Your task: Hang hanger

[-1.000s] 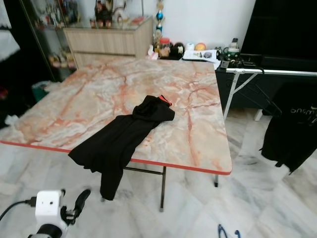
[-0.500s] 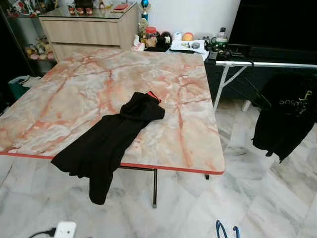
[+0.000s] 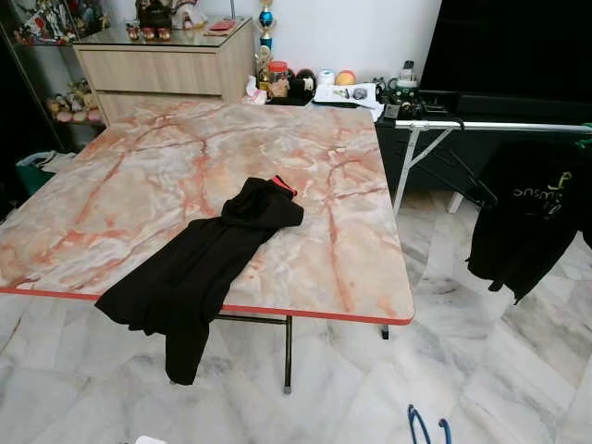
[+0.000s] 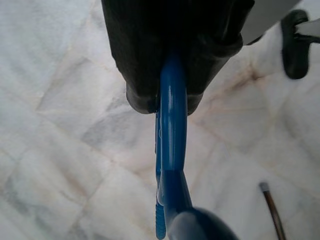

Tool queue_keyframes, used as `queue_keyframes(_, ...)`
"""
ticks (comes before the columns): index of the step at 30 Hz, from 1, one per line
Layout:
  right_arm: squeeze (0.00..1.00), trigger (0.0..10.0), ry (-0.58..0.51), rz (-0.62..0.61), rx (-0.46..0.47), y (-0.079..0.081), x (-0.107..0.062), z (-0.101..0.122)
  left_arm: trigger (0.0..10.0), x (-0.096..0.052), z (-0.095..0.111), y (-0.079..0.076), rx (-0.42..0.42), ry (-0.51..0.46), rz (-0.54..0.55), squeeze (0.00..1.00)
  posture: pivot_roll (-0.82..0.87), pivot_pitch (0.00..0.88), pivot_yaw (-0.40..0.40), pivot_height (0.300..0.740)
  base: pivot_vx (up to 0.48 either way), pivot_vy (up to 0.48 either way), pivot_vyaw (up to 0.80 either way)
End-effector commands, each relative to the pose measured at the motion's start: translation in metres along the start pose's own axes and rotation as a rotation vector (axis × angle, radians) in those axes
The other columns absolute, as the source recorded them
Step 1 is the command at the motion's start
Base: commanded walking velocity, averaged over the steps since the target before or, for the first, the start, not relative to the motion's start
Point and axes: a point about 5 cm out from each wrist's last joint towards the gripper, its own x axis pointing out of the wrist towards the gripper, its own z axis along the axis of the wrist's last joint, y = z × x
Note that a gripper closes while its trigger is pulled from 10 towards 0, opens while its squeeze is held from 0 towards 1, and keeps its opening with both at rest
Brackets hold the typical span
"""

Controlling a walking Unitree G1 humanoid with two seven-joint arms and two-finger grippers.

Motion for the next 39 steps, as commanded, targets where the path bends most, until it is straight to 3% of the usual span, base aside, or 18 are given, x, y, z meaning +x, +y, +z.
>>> queue_keyframes(1,0.00,10.0,-0.021,0.005,-0.010,-0.001,0.000,0.001,10.0,-0.002,-0.011,-0.003,-0.022,0.029,0.007,0.00,0.18,0.015,-0.001,0.740,0.000,0.000,0.00)
queue_keyframes(7,0.00,10.0,-0.078,0.009,-0.032,-0.003,0.000,0.010,10.0,-0.003,-0.014,-0.005,-0.032,0.026,0.011,0.00,0.17,0.008,-0.008,0.740,0.000,0.000,0.00)
queue_keyframes(16,0.00,10.0,-0.037,0.002,-0.038,-0.004,-0.002,-0.001,10.0,-0.003,-0.014,-0.009,-0.032,0.025,0.005,0.00,0.17,0.000,-0.010,0.740,0.000,0.000,0.00)
queue_keyframes(39,0.00,10.0,-0.008,0.013,-0.017,0.008,-0.002,-0.005,10.0,-0.003,-0.015,-0.009,-0.032,0.030,0.009,0.00,0.17,0.038,-0.007,0.740,0.000,-0.337,0.00)
